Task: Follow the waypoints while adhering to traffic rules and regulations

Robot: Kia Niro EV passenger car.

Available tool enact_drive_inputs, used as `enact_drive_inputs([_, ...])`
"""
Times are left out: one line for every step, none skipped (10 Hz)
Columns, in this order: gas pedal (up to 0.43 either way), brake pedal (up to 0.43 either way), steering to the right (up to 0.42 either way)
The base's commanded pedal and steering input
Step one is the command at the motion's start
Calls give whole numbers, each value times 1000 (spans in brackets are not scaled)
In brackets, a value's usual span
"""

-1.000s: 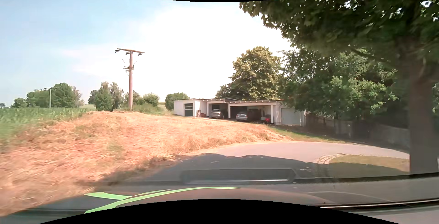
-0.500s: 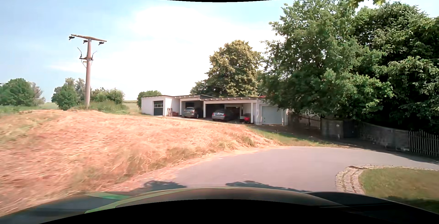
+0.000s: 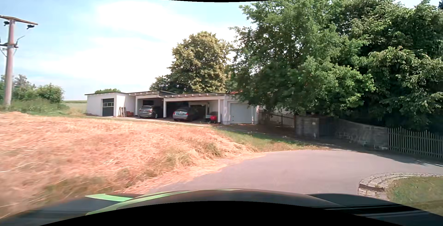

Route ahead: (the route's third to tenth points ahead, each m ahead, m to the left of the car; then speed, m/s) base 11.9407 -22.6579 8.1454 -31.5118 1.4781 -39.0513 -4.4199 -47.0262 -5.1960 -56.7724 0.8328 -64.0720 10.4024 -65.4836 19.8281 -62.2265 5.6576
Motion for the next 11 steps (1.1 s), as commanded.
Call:
enact_drive_inputs([0, 165, 314])
enact_drive_inputs([0, 165, 332])
enact_drive_inputs([0, 165, 356])
enact_drive_inputs([0, 165, 378])
enact_drive_inputs([0, 152, 393])
enact_drive_inputs([0, 140, 400])
enact_drive_inputs([0, 122, 401])
enact_drive_inputs([0, 98, 401])
enact_drive_inputs([0, 67, 400])
enact_drive_inputs([0, 49, 397])
enact_drive_inputs([0, 30, 393])
